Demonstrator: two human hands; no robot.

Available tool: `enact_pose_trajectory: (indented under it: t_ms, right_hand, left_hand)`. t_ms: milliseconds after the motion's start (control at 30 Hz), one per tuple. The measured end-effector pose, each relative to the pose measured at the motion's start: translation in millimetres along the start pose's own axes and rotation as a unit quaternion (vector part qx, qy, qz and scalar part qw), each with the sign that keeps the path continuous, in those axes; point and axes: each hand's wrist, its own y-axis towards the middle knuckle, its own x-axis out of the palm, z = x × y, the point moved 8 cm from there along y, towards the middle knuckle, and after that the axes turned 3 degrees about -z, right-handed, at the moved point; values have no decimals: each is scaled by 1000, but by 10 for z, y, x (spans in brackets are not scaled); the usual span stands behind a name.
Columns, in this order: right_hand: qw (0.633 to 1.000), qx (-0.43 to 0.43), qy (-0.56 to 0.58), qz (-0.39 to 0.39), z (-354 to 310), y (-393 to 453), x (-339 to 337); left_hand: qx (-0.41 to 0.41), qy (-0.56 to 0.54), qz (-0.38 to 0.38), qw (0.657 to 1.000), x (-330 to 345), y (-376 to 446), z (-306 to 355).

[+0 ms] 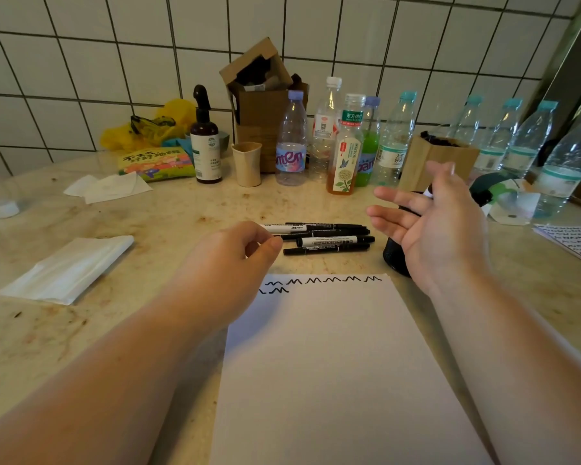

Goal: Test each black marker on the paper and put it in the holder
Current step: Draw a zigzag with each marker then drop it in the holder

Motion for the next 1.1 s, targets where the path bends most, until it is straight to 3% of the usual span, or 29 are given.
enact_pose_trajectory:
  t_ms: [233,333,367,467,567,700,800,933,1100]
  right_hand:
    - [999,-15,-37,-13,-29,13,3]
    - [983,-53,-167,-53,-13,-46,81]
    - [959,-67,-266,-75,33,-64,127]
    - [838,-56,-519,-163,361,-110,258]
    - [764,-44,-614,-196,558,-121,284]
    - [707,-30,-675,-208,639,-127,270]
    - [685,-31,-698,-205,658,-134,274]
    - [682,6,-703,-200,682,-141,252]
    - [672,-9,-718,-182,617,-150,278]
  left_hand:
    - [1,3,0,1000,-8,-14,4]
    - [6,6,-2,1000,-3,-6,4]
    - [8,7,-1,1000,-4,0,3]
    - [11,17,1,1000,-3,17,2]
    - [9,12,-4,1000,7,12,-1]
    - [9,8,-7,1000,5,-13,15]
    - [11,2,-8,1000,1,-26,34]
    - [10,6,-7,1000,-4,-30,59]
    - [7,13,-6,1000,-3,-32,46]
